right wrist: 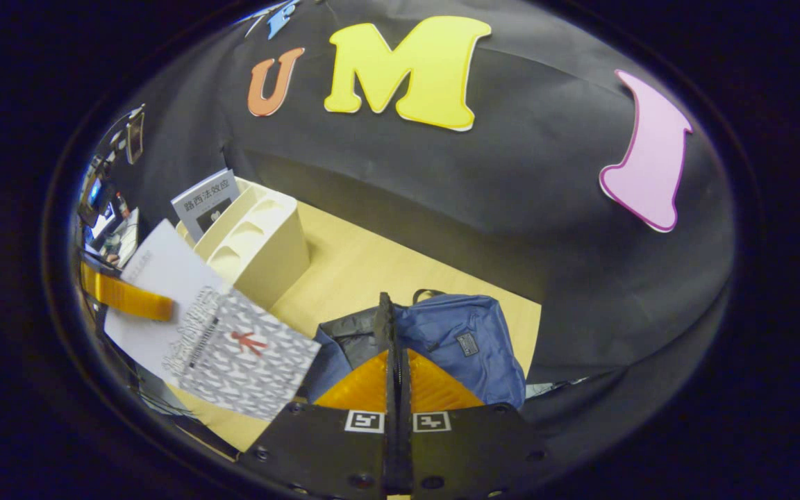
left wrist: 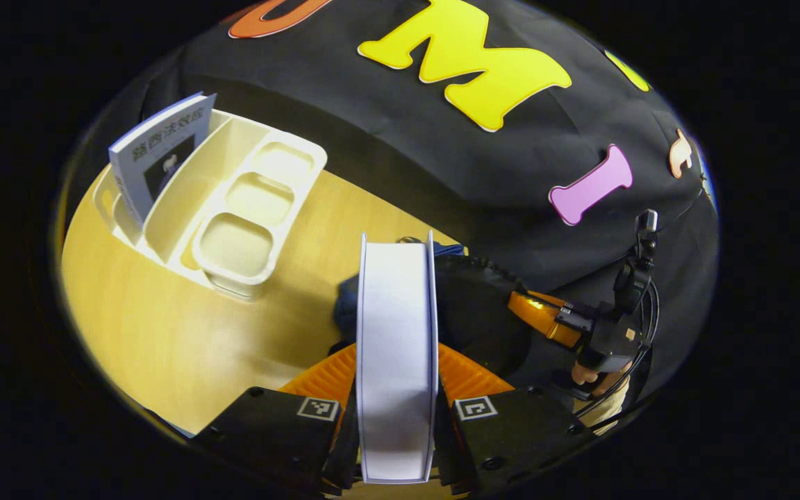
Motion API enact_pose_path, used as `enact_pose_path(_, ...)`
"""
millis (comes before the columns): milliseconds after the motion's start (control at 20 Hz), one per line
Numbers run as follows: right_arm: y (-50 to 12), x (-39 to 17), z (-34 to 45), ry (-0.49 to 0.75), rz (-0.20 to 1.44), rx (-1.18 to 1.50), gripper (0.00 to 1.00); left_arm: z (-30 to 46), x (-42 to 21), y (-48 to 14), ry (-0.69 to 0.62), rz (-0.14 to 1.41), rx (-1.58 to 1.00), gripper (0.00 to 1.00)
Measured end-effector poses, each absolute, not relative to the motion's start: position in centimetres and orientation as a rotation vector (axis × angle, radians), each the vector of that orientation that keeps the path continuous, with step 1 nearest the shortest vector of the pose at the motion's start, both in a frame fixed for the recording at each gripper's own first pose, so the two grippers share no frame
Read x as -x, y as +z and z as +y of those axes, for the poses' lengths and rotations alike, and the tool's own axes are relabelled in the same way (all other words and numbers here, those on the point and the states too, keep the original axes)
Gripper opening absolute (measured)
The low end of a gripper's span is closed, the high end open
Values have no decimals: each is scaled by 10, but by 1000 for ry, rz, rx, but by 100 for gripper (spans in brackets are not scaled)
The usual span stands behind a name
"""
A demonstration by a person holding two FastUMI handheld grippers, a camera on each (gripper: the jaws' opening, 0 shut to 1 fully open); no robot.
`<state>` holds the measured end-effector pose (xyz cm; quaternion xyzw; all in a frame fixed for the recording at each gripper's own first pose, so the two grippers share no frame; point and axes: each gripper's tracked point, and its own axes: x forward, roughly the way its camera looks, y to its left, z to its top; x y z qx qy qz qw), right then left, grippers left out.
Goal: Open the schoolbag, grab two books from the bookshelf and put them into the schoolbag.
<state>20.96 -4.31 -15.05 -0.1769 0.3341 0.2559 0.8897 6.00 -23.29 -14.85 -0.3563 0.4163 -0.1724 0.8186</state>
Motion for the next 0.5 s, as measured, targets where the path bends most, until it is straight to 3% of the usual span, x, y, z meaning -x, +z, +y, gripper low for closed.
enact_pose_path(250,-141,-221,-36,475,660,300,0,-274,-94,-176,-390,786,978,50)
enact_pose_path(300,-137,-224,-36,455,648,306,0,-278,-101,-187,-376,773,1045,43)
enact_pose_path(500,-142,-224,-24,441,672,318,0,-292,-119,-235,-364,772,1235,47)
